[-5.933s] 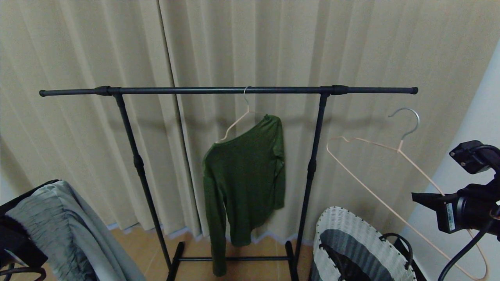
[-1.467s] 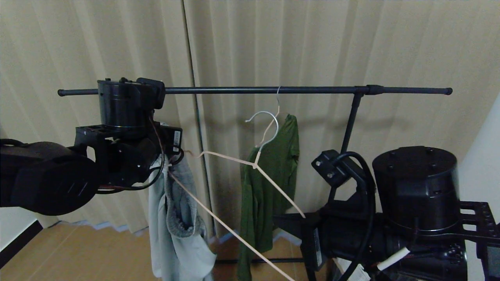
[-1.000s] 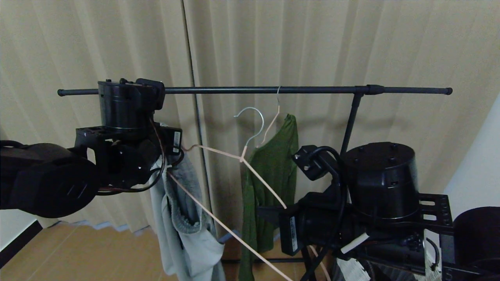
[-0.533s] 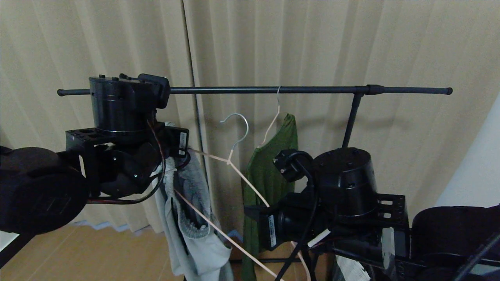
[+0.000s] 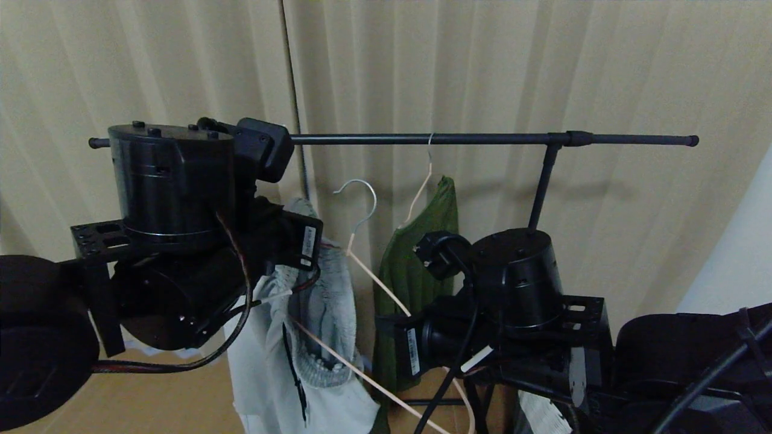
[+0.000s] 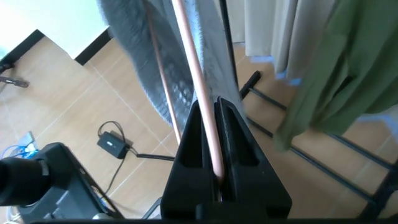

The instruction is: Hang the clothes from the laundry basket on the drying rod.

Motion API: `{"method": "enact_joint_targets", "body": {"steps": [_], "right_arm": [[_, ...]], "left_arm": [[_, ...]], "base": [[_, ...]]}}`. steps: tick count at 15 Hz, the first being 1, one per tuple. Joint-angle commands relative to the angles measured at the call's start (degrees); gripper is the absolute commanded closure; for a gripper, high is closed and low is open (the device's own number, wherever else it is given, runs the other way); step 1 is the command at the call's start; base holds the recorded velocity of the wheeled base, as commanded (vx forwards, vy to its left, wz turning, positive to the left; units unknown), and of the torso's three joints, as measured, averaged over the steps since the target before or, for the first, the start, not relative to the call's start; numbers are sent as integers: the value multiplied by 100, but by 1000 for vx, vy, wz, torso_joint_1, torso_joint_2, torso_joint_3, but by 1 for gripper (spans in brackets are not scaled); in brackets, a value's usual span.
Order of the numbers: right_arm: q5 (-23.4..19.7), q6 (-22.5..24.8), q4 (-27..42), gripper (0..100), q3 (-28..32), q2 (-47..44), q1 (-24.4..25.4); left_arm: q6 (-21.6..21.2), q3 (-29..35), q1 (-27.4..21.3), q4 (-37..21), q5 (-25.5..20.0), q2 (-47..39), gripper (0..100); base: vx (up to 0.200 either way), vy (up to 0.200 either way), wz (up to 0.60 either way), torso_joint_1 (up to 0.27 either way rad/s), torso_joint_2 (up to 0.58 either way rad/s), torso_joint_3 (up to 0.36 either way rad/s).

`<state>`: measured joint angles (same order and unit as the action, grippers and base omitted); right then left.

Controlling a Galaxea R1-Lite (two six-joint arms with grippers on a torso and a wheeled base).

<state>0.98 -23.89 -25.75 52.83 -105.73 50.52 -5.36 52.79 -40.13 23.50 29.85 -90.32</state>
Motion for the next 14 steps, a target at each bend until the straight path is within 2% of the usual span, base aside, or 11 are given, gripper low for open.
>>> {"method": "enact_joint_targets", "body": {"steps": [1, 4, 5, 8, 12, 14], "right_arm": [[-1, 78, -9, 100, -10, 61, -86], [-1, 192, -9, 100, -45, 202, -183], [8, 236, -9, 100, -63, 272, -191], [-1, 421, -97, 100, -230, 483, -209], [-1, 851, -748, 100, -564, 536, -209], [-1, 904, -783, 100, -564, 545, -209]], "left_arm": [[-17, -278, -21, 23, -551, 278, 100], [-96, -779, -12, 181, -1579, 682, 100], [-167, -884, -12, 234, -1746, 753, 100], [-378, -1156, -12, 436, -1808, 779, 100], [-510, -1455, -21, 480, -1825, 788, 100], [-589, -1508, -12, 480, -1825, 805, 100]], "base": [[0, 0, 0, 0, 0, 0], [0, 0, 0, 0, 0, 0], [0, 0, 0, 0, 0, 0], [0, 0, 0, 0, 0, 0], [0, 0, 0, 0, 0, 0], [0, 0, 0, 0, 0, 0]]}}
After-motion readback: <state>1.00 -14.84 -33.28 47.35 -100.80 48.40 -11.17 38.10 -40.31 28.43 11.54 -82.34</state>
